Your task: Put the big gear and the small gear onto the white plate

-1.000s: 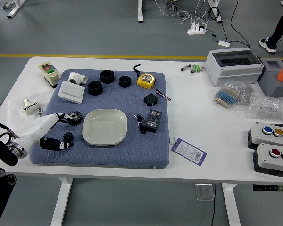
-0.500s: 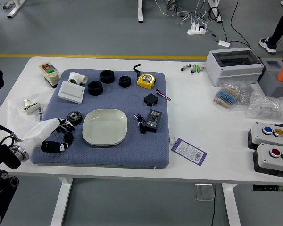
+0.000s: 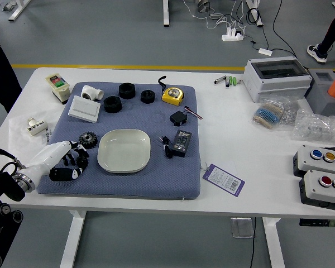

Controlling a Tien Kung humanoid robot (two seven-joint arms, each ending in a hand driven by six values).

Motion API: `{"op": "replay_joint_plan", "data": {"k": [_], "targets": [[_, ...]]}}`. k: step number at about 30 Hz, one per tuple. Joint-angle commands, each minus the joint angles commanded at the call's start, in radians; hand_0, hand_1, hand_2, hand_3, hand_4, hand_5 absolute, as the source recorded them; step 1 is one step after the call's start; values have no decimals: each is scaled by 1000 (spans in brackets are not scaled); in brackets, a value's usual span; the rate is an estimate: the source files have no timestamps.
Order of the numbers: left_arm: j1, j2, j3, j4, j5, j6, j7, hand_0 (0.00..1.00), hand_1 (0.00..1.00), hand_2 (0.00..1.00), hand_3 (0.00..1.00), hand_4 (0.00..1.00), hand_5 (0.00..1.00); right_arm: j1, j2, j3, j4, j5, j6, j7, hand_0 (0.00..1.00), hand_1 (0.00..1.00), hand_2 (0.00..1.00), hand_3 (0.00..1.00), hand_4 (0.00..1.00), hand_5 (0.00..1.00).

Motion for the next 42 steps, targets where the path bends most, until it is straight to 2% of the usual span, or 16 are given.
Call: {"op": "replay_joint_plan", "data": {"k": [7,10,15,16,21,22,24,27,28,33,34,35,41,42], "targets": [[-3,-1,25,-66,0,22,-5,315,410,459,503,2,2,0,-1,2,0,0,-1,0,711,719,750,565,796,656],[-17,-10,63,-107,0,35,-14,315,409,460,513,18,2,1,-2,6,1,-1,-2,1,711,720,750,565,795,657],[-54,-22,116,-112,-27,34,-22,315,409,460,513,18,2,4,-4,8,1,-3,-3,1,711,720,750,565,795,657],[-65,-26,131,-104,-33,39,-25,335,445,504,573,612,2,4,-4,9,1,-2,-3,2,711,719,750,566,795,658],[-118,-42,187,-53,-19,55,-16,335,445,504,573,612,2,8,-6,14,1,-2,-5,4,711,719,750,566,795,658],[-129,-44,197,-41,-12,62,-11,393,555,661,663,998,211,9,-7,15,2,-2,-6,4,711,718,750,566,795,658],[-151,-47,216,-15,0,76,5,393,555,661,663,998,211,10,-8,15,2,-1,-6,4,711,718,750,566,795,658],[-178,-50,232,20,0,73,38,393,555,661,663,998,211,11,-9,16,1,-1,-7,5,711,718,750,566,795,658],[-185,-52,235,30,0,65,54,561,715,913,844,998,373,11,-9,17,2,-1,-7,5,711,718,750,565,796,659],[-188,-54,228,35,0,46,81,561,715,913,844,998,373,11,-9,16,1,0,-7,4,711,718,750,565,796,659],[-187,-53,227,34,0,43,82,601,748,940,858,998,418,11,-10,16,1,0,-7,4,711,718,749,565,796,659],[-187,-53,225,33,0,40,83,601,748,940,858,998,418,11,-10,16,1,0,-7,4,711,718,749,565,796,659],[-177,-47,191,3,0,54,80,630,762,942,858,998,420,10,-7,15,0,0,-6,4,711,717,749,565,796,659],[-179,-38,173,-8,0,55,77,630,762,942,858,998,420,11,-7,16,0,0,-5,4,711,717,749,565,796,659]]}}
